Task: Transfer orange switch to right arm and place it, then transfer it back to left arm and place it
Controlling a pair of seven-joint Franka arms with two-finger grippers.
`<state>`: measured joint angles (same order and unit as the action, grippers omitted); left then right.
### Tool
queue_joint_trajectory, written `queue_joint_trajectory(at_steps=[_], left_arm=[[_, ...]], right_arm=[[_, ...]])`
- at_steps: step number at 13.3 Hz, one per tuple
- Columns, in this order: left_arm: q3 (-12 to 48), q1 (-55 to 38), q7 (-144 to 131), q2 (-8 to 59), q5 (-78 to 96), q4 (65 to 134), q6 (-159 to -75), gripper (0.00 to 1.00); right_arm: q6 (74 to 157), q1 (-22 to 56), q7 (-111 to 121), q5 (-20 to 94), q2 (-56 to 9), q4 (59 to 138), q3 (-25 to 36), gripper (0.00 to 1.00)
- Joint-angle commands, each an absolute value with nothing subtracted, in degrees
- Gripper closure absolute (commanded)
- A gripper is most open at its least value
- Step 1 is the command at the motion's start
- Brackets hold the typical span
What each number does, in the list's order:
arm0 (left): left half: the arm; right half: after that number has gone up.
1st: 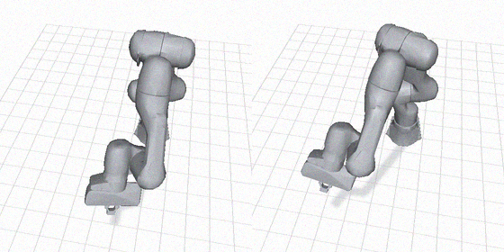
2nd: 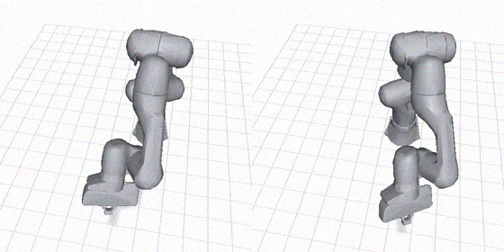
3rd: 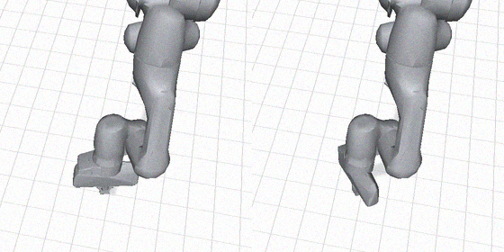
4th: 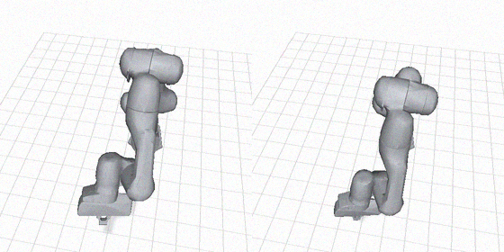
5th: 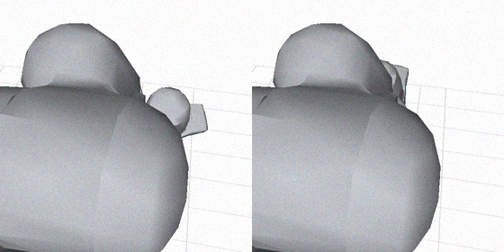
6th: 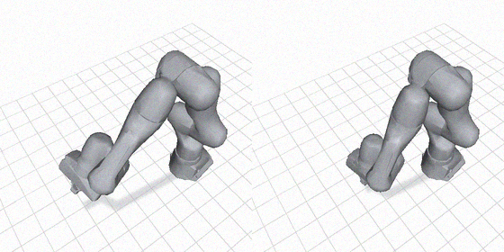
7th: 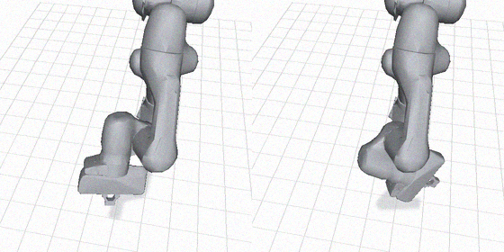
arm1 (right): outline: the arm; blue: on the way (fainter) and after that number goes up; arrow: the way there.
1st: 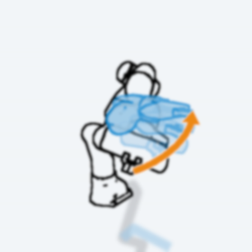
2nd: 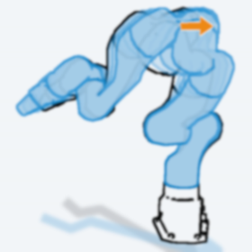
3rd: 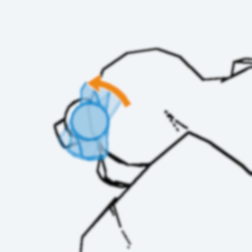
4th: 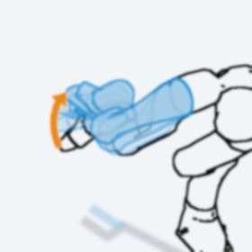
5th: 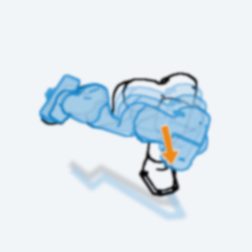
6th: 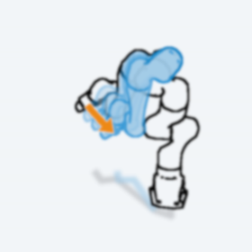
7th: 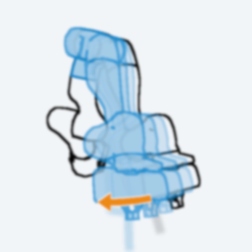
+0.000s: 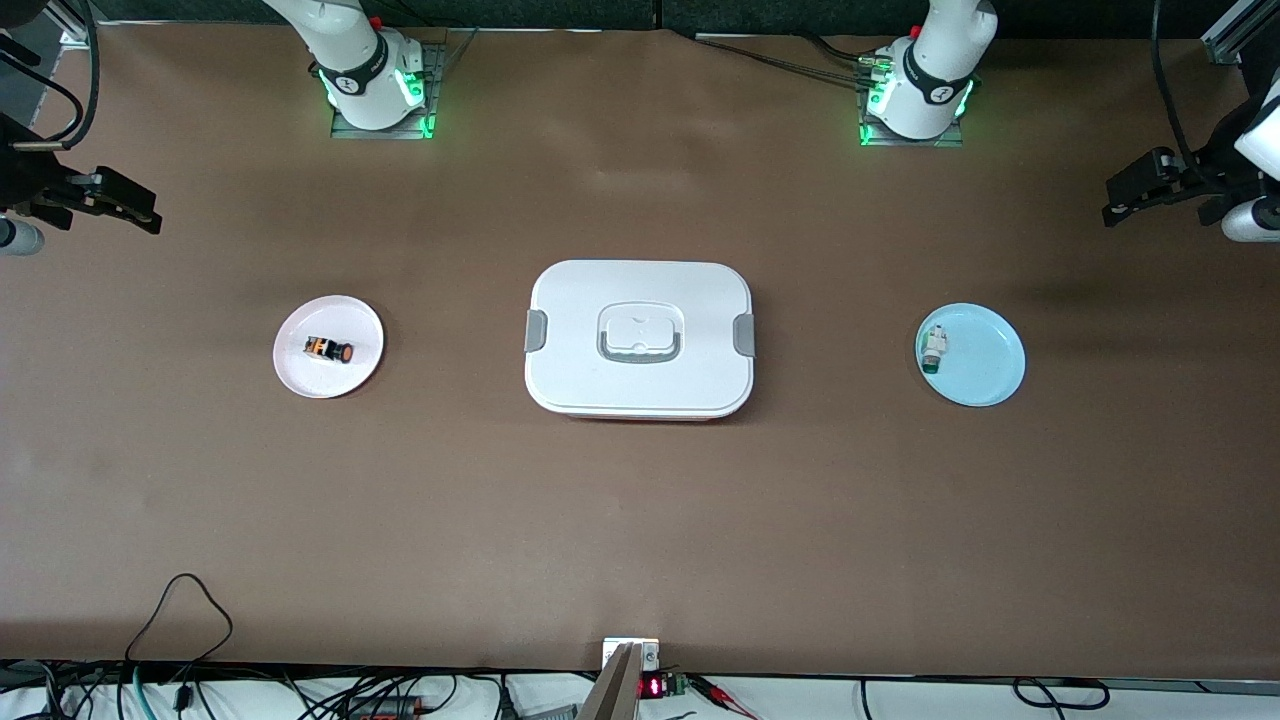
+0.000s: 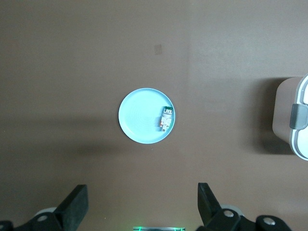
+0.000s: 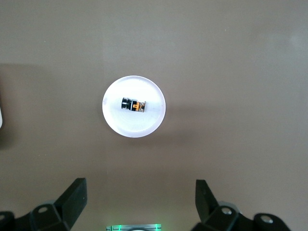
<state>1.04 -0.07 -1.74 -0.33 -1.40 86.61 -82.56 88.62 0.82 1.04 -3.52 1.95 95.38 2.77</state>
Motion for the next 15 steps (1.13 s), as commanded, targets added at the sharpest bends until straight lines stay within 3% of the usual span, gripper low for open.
queue_joint_trajectory(at_steps=[1,6,15], left_arm=[[1.1,-0.1,-1.8,-0.3,-1.7,85.3,-81.3,0.0],[1.1,-0.1,-1.8,-0.3,-1.7,85.3,-81.3,0.0],[1.1,-0.1,-1.8,-0.3,-1.7,85.3,-81.3,0.0]], right_arm=[[87.7,0.8,1.0,-2.8,1.6,94.3,2.7,0.0],[87.7,0.8,0.8,-2.8,0.7,94.3,2.8,0.0],[89.5,1.8,0.3,-2.8,-7.6,94.3,2.8,0.0]])
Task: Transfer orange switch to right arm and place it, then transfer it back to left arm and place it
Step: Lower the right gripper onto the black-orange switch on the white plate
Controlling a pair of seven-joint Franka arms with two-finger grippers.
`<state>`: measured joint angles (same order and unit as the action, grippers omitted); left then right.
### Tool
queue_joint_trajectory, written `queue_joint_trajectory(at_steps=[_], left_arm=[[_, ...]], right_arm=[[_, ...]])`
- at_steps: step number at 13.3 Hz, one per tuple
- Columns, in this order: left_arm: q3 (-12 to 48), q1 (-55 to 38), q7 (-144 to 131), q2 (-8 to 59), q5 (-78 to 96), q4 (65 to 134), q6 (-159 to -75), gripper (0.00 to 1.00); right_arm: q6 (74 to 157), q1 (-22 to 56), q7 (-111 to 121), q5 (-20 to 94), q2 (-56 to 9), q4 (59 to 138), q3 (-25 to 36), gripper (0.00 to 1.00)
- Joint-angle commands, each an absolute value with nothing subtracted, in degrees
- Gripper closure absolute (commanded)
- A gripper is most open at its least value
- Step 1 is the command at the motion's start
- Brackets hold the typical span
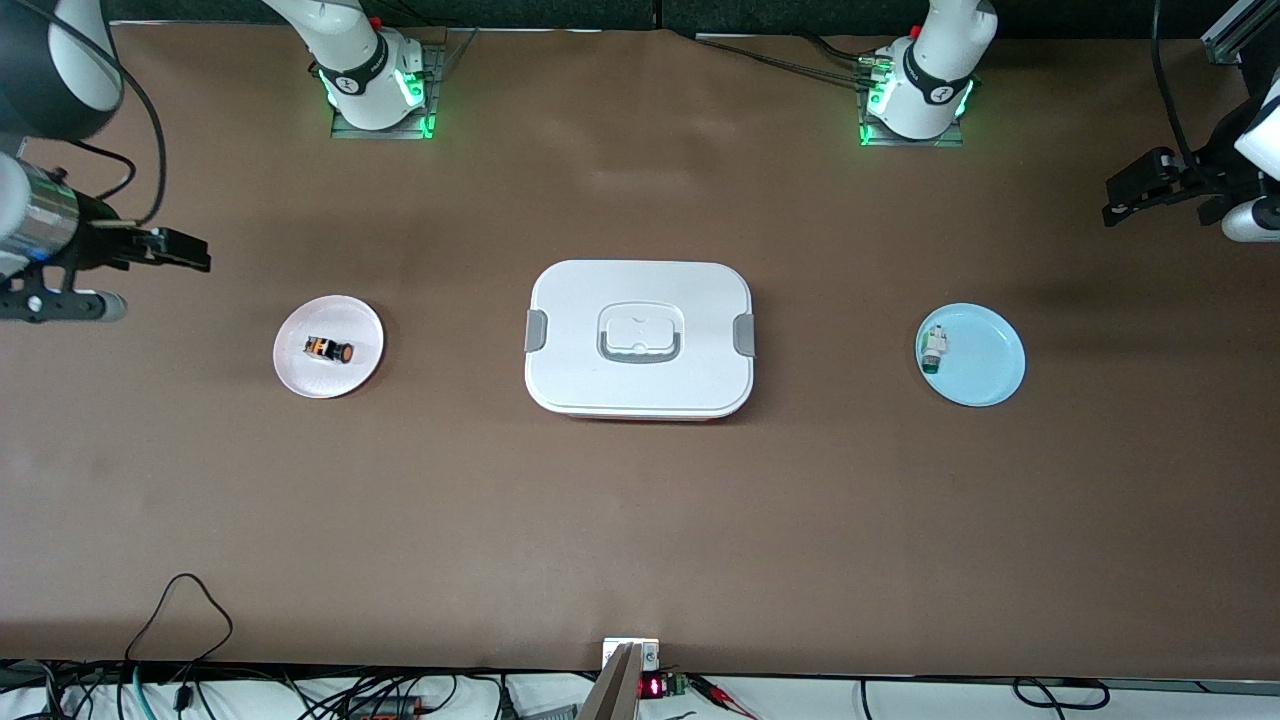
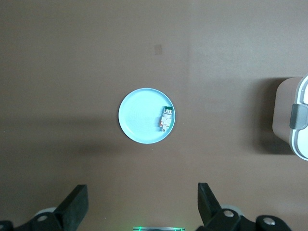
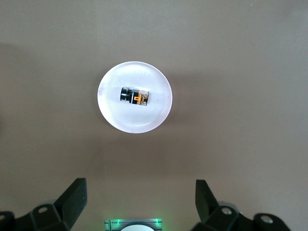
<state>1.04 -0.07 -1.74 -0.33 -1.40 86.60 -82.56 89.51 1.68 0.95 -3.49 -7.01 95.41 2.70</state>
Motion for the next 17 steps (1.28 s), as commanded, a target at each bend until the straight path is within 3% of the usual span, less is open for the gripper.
queue_joint_trajectory(at_steps=[1,6,14,17], left_arm=[[1.1,-0.1,-1.8,-0.3,-1.7,85.3,-81.2,0.0],[1.1,-0.1,-1.8,-0.3,-1.6,85.3,-81.3,0.0],[1.1,0.0,-1.8,-0.3,-1.7,85.3,-80.8,0.0],[1.1,-0.1,-1.8,-0.3,-1.7,85.3,-80.9,0.0]], right_arm=[[89.7,1.9,0.2,-2.9,-7.8,94.3,2.8,0.0],[94.0,1.7,0.1,-2.8,-7.9,94.4,2.8,0.0],[97.9,1.5,-0.4,-2.8,-14.3,94.7,3.0,0.0],[102.2,1.4,-0.8,-1.6,-14.9,99.0,3.0,0.0]])
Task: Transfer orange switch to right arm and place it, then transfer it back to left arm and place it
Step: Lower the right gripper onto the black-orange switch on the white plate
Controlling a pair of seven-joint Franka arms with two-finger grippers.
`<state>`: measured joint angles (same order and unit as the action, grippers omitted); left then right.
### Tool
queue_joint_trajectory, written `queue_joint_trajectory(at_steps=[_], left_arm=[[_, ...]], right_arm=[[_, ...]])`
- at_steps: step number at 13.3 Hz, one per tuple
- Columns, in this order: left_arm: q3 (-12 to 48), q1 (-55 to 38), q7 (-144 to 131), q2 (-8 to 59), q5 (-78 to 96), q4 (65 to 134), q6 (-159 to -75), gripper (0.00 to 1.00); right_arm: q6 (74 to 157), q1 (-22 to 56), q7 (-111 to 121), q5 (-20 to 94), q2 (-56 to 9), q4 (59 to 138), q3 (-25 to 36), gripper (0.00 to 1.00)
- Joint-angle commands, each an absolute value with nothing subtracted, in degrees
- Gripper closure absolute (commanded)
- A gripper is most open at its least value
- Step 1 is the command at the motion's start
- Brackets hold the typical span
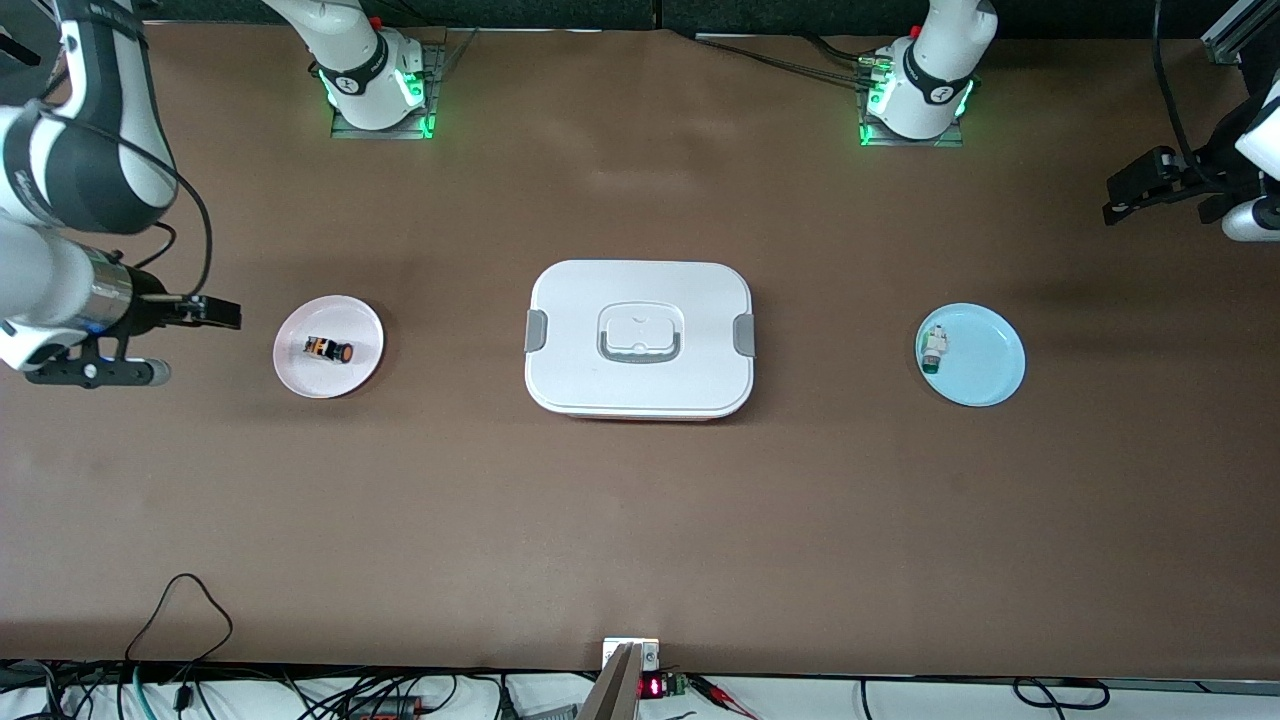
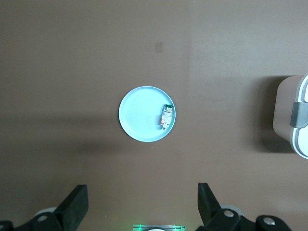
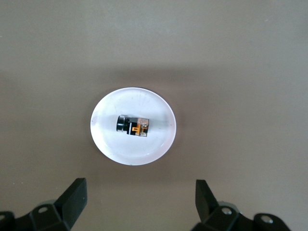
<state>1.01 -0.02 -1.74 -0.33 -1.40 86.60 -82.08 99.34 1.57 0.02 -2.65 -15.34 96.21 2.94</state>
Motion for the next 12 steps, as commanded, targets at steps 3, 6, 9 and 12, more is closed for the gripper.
queue_joint_trajectory(at_steps=[3,6,9,12], left_arm=[[1.1,-0.1,-1.8,-0.3,-1.7,85.3,-80.9,0.0],[1.1,0.0,-1.8,-0.3,-1.7,85.3,-80.9,0.0],[1.1,-0.1,-1.8,-0.3,-1.7,85.2,-80.9,0.0],[1.1,-0.1,-1.8,-0.3,-1.7,85.3,-80.9,0.0]], right_arm=[[111.7,1.6,0.2,-1.9,-14.9,106.3,3.0,0.0],[117.3,1.5,0.1,-2.0,-15.6,110.0,3.0,0.0],[124.2,1.7,-0.5,-2.0,-16.6,113.5,2.9,0.0],[126.7,1.8,-1.0,-1.7,-17.3,115.2,2.7,0.0]])
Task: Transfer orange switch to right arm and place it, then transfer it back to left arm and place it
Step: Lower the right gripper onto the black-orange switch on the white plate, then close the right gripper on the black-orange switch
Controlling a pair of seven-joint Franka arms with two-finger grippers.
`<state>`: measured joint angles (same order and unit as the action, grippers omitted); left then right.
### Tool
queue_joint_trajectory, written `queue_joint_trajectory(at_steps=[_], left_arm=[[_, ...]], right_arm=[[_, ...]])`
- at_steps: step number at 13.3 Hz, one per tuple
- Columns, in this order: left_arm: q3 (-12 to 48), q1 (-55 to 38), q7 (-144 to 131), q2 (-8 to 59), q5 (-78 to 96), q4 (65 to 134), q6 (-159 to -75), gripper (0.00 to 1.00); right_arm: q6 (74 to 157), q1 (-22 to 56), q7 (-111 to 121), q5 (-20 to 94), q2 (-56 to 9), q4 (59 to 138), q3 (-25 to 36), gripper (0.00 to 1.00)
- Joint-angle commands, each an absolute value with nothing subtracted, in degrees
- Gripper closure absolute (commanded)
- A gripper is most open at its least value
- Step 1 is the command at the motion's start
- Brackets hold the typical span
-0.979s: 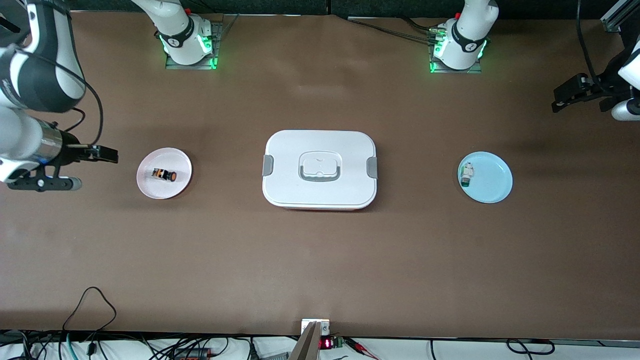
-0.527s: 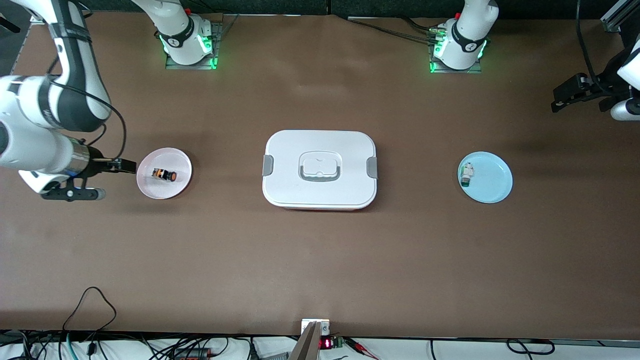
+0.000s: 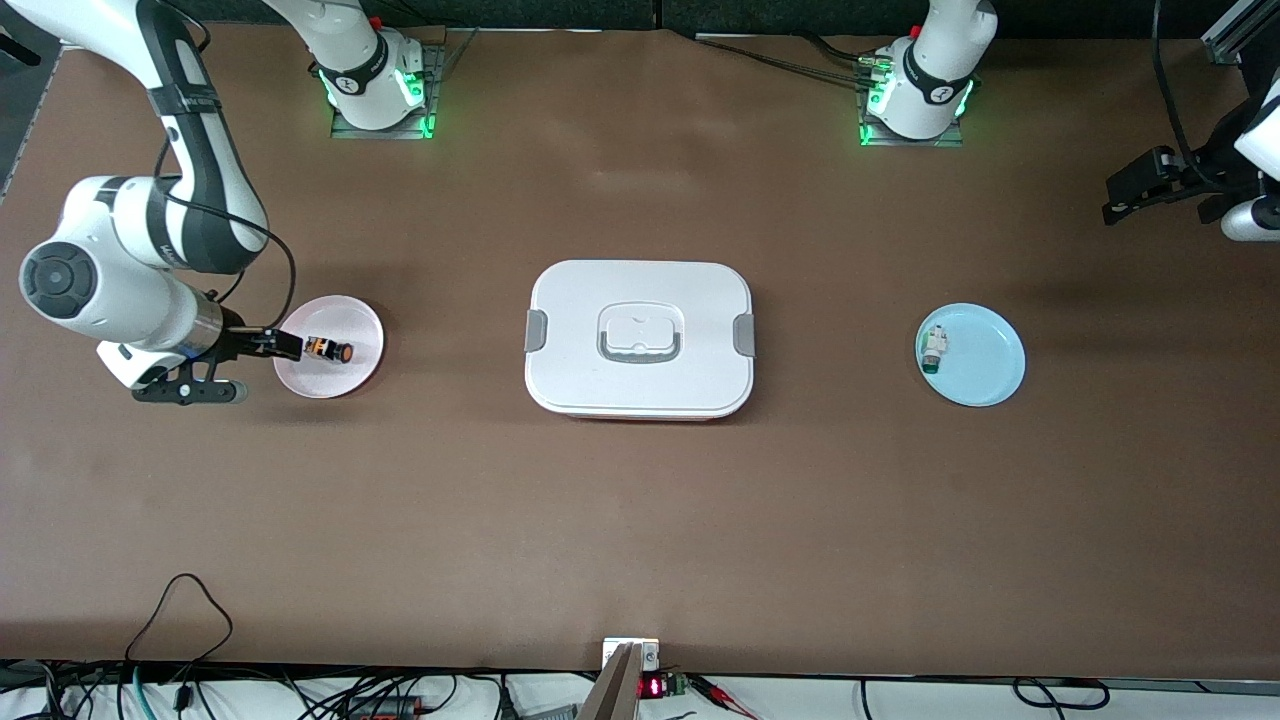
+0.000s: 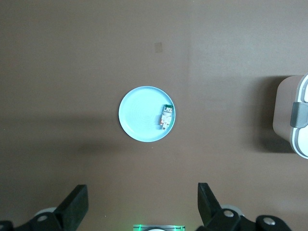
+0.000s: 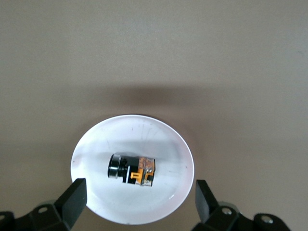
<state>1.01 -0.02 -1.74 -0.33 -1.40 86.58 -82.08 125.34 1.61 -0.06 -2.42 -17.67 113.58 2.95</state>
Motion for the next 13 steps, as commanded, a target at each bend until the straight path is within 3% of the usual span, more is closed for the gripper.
queue_joint_trajectory(at_steps=[1,7,13], left_arm=[[1.1,-0.1,-1.8,-0.3,-1.7,85.2,-80.9,0.0],[1.1,-0.1,-1.8,-0.3,-1.7,85.2,-80.9,0.0],[1.1,-0.1,-1.8,-0.3,-1.7,85.2,-80.9,0.0]], right_arm=[[127.8,1.8,-1.0,-1.6,-17.5,116.4,2.7,0.0],[141.8,1.9,-1.1,-1.4,-20.1,124.4,2.6,0.0],[142.0,3.3,-4.1,-0.9,-22.2,124.5,2.5,0.0]])
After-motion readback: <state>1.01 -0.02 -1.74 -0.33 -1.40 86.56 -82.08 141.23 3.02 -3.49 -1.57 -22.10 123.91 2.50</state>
